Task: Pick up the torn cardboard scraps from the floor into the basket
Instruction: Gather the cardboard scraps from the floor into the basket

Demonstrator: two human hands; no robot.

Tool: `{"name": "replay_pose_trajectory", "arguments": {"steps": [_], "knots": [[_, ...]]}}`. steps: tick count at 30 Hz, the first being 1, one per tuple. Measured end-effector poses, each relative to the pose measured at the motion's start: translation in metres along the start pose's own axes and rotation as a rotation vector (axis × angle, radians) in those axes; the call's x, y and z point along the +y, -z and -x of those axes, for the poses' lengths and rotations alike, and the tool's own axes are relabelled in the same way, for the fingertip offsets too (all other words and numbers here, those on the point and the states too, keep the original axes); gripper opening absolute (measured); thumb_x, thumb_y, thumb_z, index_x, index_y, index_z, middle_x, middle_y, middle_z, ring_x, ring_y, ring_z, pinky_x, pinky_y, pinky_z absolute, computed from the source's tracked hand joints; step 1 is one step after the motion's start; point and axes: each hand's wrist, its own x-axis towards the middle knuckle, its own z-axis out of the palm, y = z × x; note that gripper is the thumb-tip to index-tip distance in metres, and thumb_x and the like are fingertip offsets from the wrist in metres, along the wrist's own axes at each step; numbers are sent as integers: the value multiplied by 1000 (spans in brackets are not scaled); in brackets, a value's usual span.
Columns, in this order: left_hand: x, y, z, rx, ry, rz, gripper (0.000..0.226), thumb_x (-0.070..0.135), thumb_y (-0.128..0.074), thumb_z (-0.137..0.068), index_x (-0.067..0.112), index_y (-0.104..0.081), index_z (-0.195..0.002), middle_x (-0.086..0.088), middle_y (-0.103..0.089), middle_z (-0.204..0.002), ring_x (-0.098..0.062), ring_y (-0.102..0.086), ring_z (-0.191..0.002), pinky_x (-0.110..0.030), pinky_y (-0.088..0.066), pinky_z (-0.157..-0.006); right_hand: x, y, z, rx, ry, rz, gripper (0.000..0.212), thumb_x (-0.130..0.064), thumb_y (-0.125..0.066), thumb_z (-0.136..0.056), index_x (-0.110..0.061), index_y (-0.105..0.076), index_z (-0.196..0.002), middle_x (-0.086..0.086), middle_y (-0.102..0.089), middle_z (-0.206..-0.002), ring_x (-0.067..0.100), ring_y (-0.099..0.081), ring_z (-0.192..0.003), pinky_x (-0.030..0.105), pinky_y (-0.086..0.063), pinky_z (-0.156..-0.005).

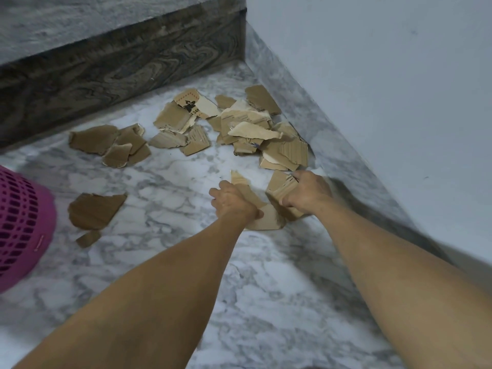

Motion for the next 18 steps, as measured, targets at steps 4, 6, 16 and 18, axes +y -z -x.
{"name": "replay_pose_trajectory", "arguments": {"steps": [4, 6, 16, 18], "knots": [[-7, 10, 0, -45, -33, 67, 86, 28, -90, -60, 7, -38, -125, -11, -53, -123, -27, -50, -122, -34, -48, -93, 0, 3, 3, -43, -38, -71, 72, -21, -85, -61, -26, -59, -128, 2, -69, -108, 22, -64, -99, 28, -52, -79], [-12, 17, 2, -53, -24, 89, 82, 26, -89, -63, 8, -39, -125, -10, -54, -122, -27, -51, -120, -34, -49, -93, -2, 3, 6, -86, -87, -116, 61, -20, -87, -60, -20, -65, -117, 3, -70, -105, 21, -65, -97, 29, -54, -80], [-22, 126, 29, 132, -166, 85, 48, 15, -67, -84, 1, -46, -125, -16, -58, -117, -32, -57, -109, -37, -48, -84, -54, 33, 45, -140, -16, -167, 44, -19, -90, -51, -7, -71, -89, 10, -72, -92, 23, -69, -83, 39, -61, -76], [-26, 167, 45, 156, -229, 52, 41, 10, -68, -81, -1, -55, -119, -19, -61, -119, -35, -58, -111, -37, -48, -88, -80, 45, 63, -145, 62, -194, 43, -21, -89, -55, -9, -70, -92, 7, -71, -90, 18, -66, -75, 32, -58, -65]]}}
